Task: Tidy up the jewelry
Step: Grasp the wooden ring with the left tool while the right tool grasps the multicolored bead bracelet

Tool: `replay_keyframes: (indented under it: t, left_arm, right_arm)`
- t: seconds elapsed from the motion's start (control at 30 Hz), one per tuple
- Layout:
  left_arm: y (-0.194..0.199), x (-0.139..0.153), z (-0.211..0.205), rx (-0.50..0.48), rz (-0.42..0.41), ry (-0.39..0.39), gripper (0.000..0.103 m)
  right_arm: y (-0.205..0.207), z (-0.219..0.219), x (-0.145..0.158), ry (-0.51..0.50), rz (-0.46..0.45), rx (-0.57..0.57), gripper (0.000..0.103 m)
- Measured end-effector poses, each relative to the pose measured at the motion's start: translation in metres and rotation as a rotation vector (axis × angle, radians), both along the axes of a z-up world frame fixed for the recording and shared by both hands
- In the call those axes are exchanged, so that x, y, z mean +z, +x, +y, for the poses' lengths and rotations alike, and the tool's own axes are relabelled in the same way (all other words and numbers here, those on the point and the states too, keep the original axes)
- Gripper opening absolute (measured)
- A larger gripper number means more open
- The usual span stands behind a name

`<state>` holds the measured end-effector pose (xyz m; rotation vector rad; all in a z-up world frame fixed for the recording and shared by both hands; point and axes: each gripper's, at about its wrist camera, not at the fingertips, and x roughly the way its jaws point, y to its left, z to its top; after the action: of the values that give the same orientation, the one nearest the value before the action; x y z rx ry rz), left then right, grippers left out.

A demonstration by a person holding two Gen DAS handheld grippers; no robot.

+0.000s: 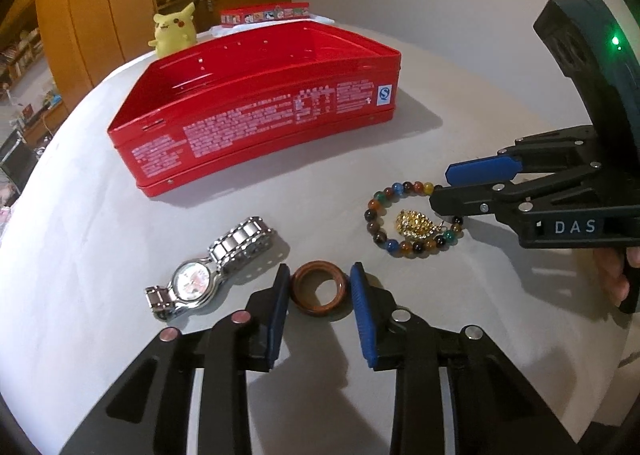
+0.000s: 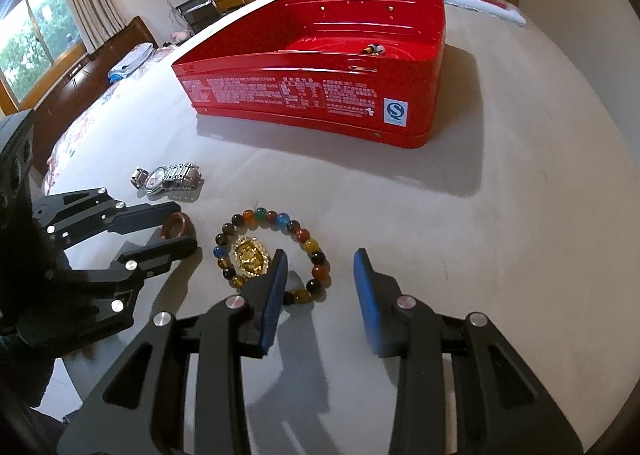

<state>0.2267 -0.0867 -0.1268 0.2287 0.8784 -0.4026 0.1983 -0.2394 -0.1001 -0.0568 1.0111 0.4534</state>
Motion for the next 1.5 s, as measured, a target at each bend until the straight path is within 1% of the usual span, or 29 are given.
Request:
replay_keyframes:
  t: [0.2, 0.33, 0.4, 0.43, 0.47, 0.57, 0.67, 1.0, 1.3, 1.5]
  left_arm:
    - [0.0, -0.001, 0.004, 0.009, 0.005, -0.013, 0.031]
    - [-0.001, 0.0, 0.005, 0.009, 0.006, -0.014, 0.031]
    - [0.0, 0.0, 0.005, 0.011, 0.008, -0.017, 0.031]
    - [0.0, 0.0, 0.006, 0.012, 0.008, -0.018, 0.031]
    - [-0.001, 0.0, 0.006, 0.015, 0.008, -0.02, 0.031]
    - [-0.001, 0.001, 0.008, 0.023, 0.011, -0.025, 0.03]
    - [-0.003, 0.002, 0.012, 0.034, 0.012, -0.03, 0.03]
    - [-0.014, 0.012, 0.021, 0.063, -0.009, -0.037, 0.03]
    - [-0.027, 0.029, 0.022, 0.064, -0.046, -0.038, 0.03]
    - [-0.034, 0.046, 0.024, 0.064, -0.084, -0.036, 0.03]
  right_arm:
    - [0.003, 0.006, -0.002, -0.027, -0.009, 0.009, 0.034]
    - [0.002, 0.012, -0.003, -0.07, -0.029, 0.026, 0.032]
    - [0.0, 0.016, -0.004, -0.103, -0.05, 0.039, 0.027]
    - [-0.001, 0.016, -0.004, -0.108, -0.054, 0.042, 0.019]
    - [-0.001, 0.017, -0.005, -0.114, -0.057, 0.047, 0.008]
    - [0.0, 0.017, -0.003, -0.105, -0.058, 0.043, 0.006]
    - [-0.001, 0.015, 0.0, -0.066, -0.044, 0.041, 0.006]
    - [-0.022, 0.014, 0.038, 0.003, -0.088, 0.052, 0.006]
    - [-0.035, 0.019, 0.06, 0.019, -0.121, 0.075, 0.006]
    - [-0.039, 0.023, 0.077, 0.03, -0.147, 0.09, 0.006]
